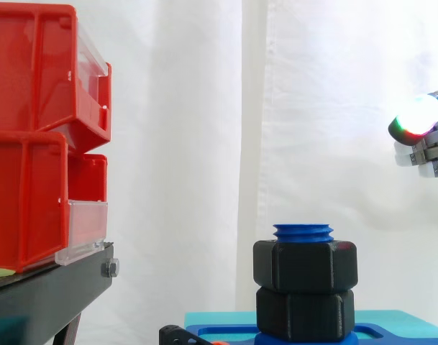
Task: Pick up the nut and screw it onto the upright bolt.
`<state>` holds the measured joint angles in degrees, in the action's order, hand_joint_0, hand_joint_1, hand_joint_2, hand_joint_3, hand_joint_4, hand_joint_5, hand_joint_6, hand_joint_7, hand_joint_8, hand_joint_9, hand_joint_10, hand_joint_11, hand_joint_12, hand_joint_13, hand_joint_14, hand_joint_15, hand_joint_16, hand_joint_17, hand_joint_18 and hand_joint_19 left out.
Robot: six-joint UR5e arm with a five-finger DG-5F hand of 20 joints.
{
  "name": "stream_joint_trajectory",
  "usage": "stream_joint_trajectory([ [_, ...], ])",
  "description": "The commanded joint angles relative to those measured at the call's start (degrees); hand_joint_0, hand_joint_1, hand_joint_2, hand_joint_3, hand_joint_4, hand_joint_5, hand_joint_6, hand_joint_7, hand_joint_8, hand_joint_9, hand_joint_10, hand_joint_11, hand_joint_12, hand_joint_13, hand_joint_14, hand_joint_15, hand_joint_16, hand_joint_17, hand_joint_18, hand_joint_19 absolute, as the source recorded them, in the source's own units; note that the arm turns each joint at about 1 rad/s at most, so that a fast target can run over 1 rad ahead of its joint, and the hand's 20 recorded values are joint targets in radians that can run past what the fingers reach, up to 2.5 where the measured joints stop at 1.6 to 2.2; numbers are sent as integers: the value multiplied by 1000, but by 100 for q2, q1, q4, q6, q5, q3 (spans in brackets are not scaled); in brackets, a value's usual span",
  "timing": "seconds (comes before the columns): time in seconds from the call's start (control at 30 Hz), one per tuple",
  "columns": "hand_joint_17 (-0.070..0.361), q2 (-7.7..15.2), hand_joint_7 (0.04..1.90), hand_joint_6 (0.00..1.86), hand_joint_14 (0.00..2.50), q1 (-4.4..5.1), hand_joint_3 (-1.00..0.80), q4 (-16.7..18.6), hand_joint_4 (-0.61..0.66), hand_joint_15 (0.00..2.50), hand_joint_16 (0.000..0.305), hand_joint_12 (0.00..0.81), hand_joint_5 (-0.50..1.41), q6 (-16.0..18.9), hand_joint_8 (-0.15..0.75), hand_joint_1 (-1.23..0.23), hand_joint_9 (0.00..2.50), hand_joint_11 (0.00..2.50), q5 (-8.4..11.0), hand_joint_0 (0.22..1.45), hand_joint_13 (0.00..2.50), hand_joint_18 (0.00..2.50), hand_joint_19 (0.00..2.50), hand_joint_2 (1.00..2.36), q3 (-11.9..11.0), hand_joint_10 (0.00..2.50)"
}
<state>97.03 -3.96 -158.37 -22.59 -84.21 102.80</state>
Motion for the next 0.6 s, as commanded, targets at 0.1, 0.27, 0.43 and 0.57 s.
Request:
stream_joint_trajectory([
  [0.1,95,0,677,502,0,1,-500,-1,129,0,42,315,-233,0,172,-475,0,0,1,506,0,0,0,1000,-6,0],
  [0.27,97,0,671,502,0,1,-500,8,121,0,43,319,-234,0,175,-474,0,0,1,505,0,0,0,1000,-6,0],
  [0.43,96,0,693,502,0,1,-500,-1,127,0,42,317,-237,0,177,-474,0,0,1,506,0,0,0,1000,3,0],
  [0.57,95,0,699,502,0,1,-500,-1,134,0,42,316,-234,0,173,-476,0,0,1,506,0,0,0,1000,3,0],
])
